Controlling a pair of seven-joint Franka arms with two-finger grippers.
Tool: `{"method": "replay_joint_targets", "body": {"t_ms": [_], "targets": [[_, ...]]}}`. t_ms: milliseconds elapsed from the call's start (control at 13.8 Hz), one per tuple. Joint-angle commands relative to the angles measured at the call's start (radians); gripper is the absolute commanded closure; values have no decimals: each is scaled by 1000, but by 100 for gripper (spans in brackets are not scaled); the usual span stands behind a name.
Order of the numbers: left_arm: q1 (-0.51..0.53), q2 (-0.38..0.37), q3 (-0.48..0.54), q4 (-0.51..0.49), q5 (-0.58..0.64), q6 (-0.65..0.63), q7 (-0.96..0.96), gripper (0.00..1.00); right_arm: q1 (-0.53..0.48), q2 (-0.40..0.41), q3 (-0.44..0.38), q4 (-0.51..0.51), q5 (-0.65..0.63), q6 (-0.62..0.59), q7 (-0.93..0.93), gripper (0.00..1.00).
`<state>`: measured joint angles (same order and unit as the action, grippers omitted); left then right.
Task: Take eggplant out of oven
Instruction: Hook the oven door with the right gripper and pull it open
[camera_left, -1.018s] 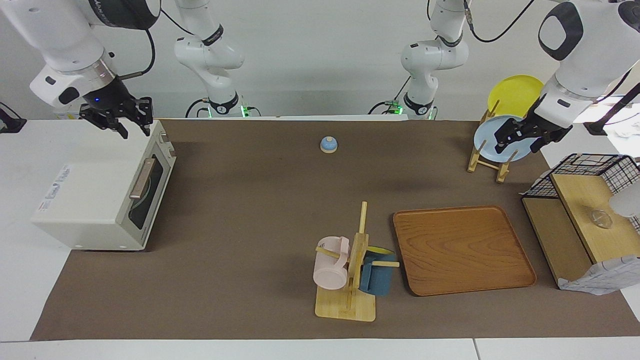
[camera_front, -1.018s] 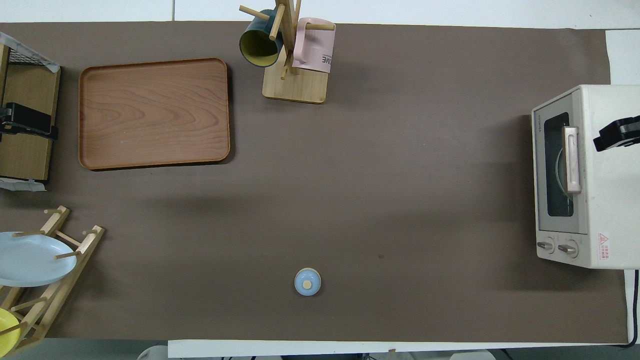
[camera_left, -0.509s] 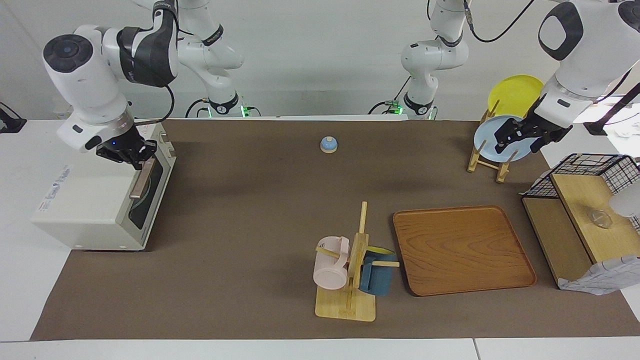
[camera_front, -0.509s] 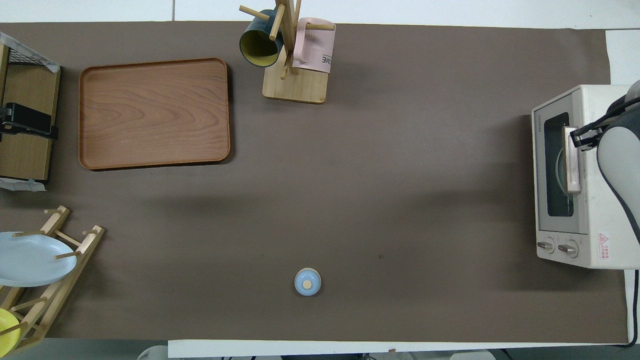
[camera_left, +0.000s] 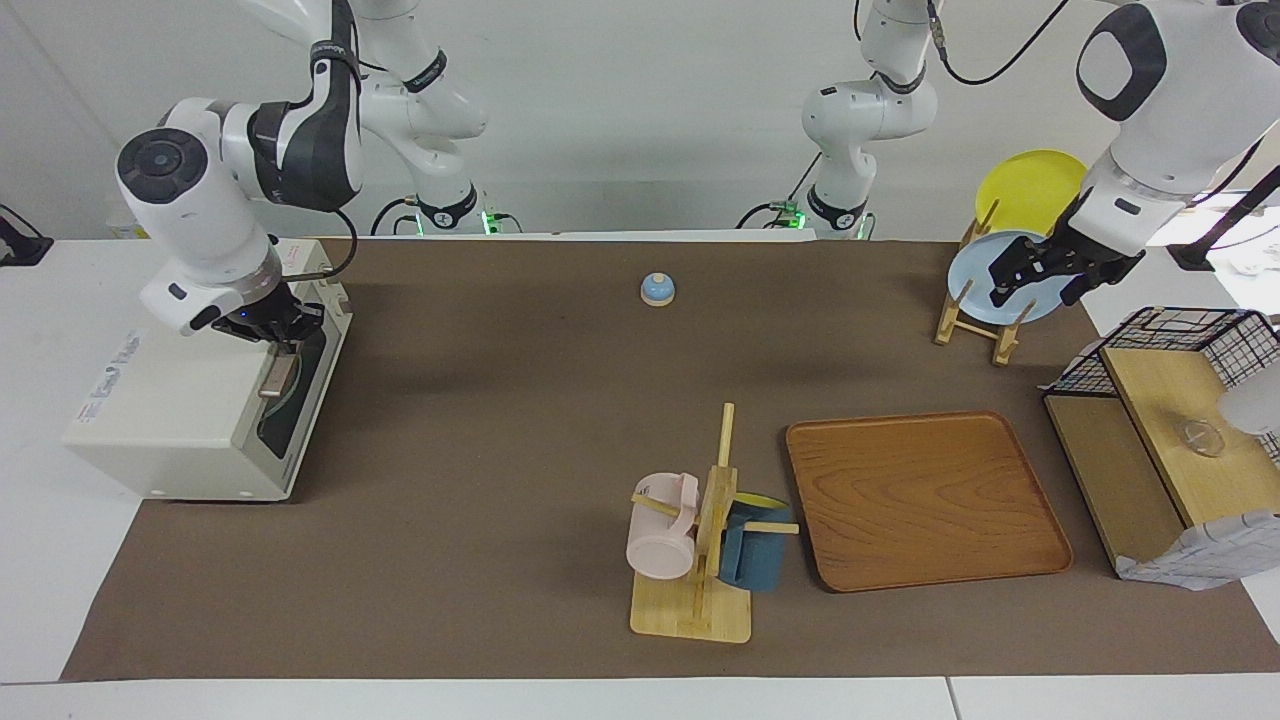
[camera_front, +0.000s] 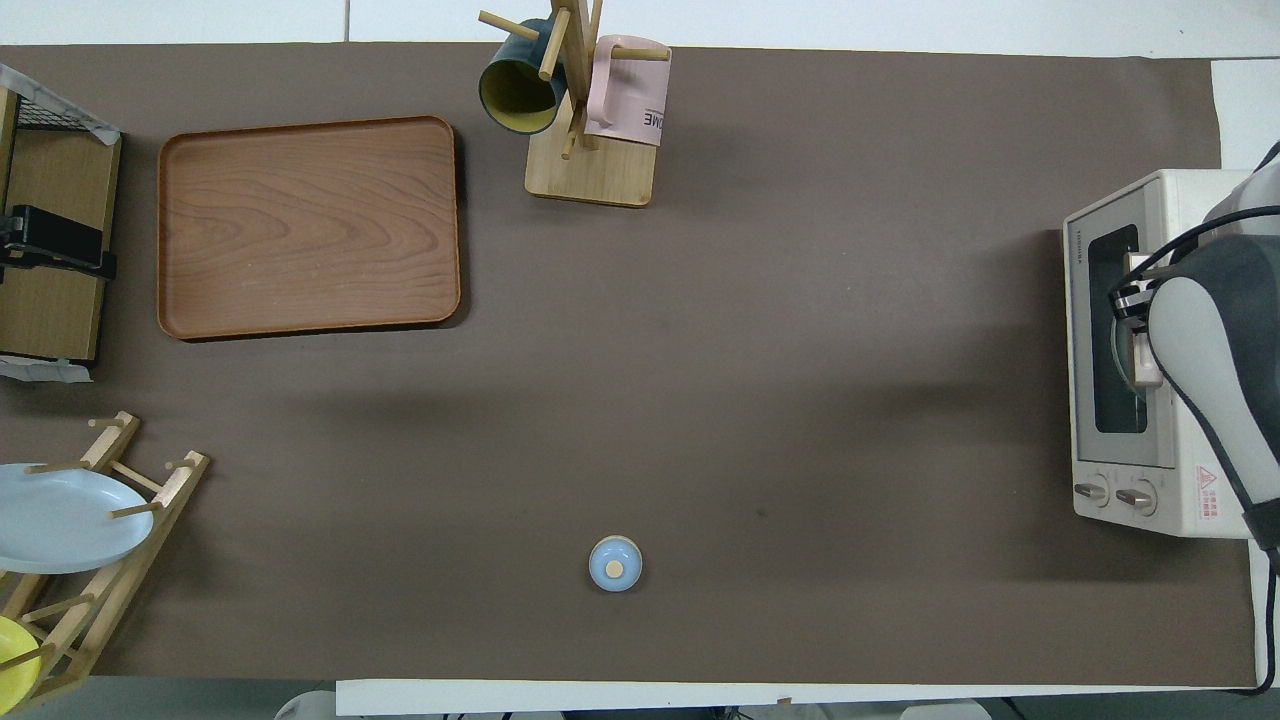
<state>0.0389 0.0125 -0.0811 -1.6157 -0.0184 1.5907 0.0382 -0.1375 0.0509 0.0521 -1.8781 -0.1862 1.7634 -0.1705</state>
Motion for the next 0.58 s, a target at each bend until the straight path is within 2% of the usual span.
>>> {"method": "replay_joint_targets", "body": {"t_ms": [0, 291, 509], "targets": [[15, -6, -12, -1, 17, -15, 8, 0, 6, -5, 11, -62, -4, 59, -1, 100], [15, -6, -12, -1, 17, -15, 8, 0, 104, 53, 12, -96, 10, 191, 130, 100], [15, -6, -12, -1, 17, -15, 8, 0, 119, 136, 12, -98, 60, 299, 146, 100]]}}
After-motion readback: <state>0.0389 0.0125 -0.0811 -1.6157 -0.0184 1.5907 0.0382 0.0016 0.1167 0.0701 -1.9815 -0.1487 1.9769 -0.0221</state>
